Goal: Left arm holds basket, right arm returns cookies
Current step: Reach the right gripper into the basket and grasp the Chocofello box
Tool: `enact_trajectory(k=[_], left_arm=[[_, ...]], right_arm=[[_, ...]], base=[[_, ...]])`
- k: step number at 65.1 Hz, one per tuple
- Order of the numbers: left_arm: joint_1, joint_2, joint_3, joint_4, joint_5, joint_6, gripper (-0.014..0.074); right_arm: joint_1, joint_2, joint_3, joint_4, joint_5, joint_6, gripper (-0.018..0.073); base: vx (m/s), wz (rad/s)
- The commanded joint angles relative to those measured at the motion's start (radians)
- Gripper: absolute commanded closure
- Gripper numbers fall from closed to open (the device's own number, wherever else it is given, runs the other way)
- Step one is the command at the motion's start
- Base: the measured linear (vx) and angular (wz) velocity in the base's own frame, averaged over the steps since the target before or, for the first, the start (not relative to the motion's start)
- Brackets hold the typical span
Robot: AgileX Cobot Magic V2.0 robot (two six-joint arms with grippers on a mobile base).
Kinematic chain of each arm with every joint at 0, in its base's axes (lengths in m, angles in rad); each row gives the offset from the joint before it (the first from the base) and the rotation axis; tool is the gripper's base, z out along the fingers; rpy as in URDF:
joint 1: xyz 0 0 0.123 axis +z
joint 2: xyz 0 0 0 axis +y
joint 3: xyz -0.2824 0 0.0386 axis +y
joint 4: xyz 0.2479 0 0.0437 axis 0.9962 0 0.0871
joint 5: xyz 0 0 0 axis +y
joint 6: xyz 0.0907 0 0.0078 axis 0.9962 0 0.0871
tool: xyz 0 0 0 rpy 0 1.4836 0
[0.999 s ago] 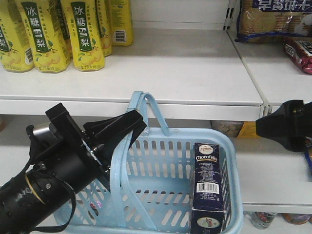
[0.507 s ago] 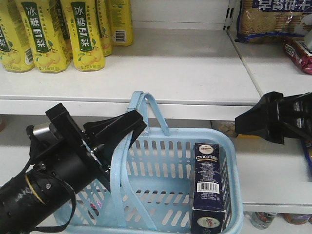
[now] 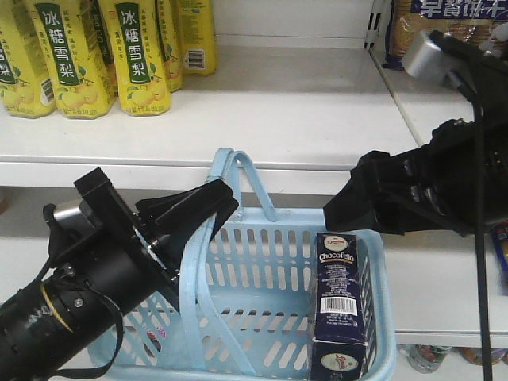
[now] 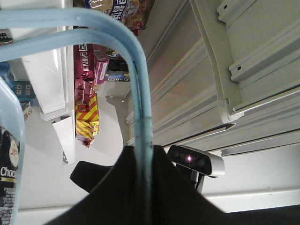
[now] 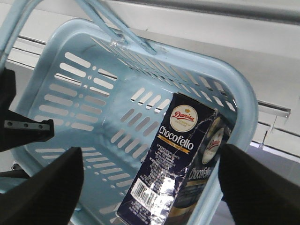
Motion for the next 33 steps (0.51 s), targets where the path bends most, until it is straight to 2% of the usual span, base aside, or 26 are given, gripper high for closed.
enact_trajectory(k=[1,23,33], left_arm=[[0.015,-0.021,-0.038,-0.132,-0.103,0.034,0.0599],[0.015,-0.021,-0.038,-0.132,-0.103,0.034,0.0599],[0.015,-0.021,-0.038,-0.132,-0.103,0.034,0.0599]], right_arm=[[0.022,0.003,-0.033,0.012,-0.022,0.036,0.0004],[0.13,0.072,-0.033,0.003,0.004,0.142,-0.0012],[0.156,0.075,-0.033,-0.042,0.018,0.189,-0.0012]], base=[[0.0,0.0],[0.0,0.0],[0.0,0.0]])
